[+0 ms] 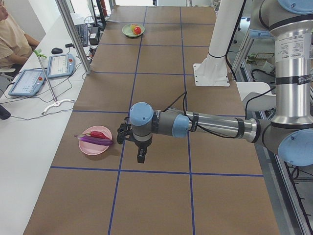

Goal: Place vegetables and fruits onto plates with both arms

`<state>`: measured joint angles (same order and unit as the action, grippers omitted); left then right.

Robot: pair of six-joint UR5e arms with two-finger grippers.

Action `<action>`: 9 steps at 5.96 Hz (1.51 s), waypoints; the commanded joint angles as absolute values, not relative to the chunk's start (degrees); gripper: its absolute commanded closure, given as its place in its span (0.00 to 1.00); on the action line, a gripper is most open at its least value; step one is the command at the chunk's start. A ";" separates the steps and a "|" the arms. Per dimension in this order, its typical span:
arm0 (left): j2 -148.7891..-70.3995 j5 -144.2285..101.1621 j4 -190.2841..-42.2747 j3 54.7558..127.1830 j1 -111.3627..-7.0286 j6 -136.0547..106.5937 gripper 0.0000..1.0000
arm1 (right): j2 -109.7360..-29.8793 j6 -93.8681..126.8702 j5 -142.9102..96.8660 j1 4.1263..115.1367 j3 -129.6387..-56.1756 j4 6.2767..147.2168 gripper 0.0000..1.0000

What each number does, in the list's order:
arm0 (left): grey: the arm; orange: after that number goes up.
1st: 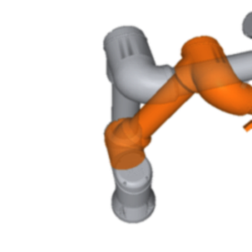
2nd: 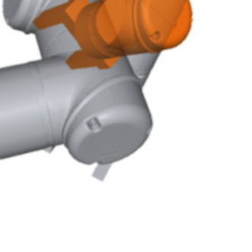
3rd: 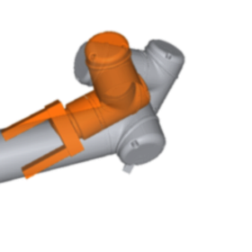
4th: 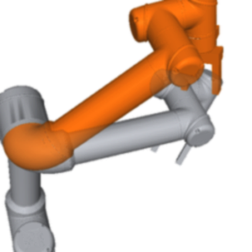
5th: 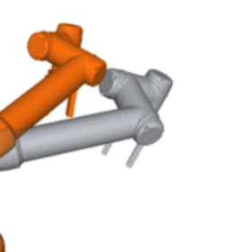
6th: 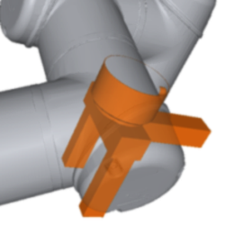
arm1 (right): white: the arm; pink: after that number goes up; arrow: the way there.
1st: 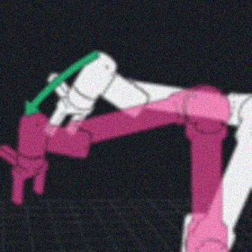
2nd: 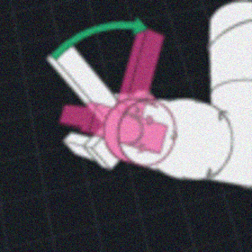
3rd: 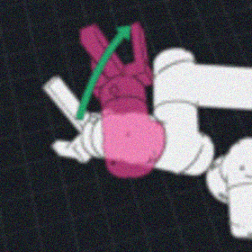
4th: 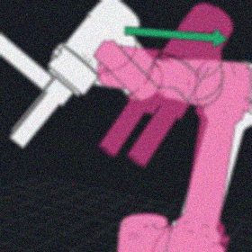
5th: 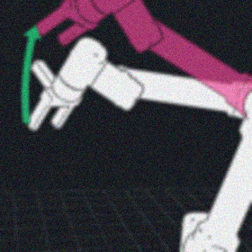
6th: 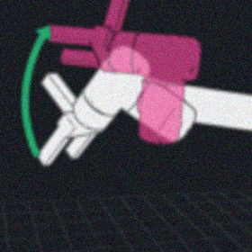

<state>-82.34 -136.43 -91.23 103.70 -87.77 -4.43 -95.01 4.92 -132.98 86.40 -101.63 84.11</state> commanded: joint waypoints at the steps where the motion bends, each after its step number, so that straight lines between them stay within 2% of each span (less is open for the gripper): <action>1: -81.39 -136.41 -94.98 103.36 -88.77 -4.52 0.00 | -95.10 4.92 -132.98 86.22 -101.60 84.02 0.00; 2: -79.39 -136.93 -95.44 102.40 -88.77 -3.87 0.00 | -95.18 4.83 -132.98 86.22 -101.60 83.85 0.00; 9: -79.01 -138.96 -95.27 102.66 -90.70 -3.78 0.00 | -95.27 5.01 -133.15 85.34 -101.69 83.67 0.00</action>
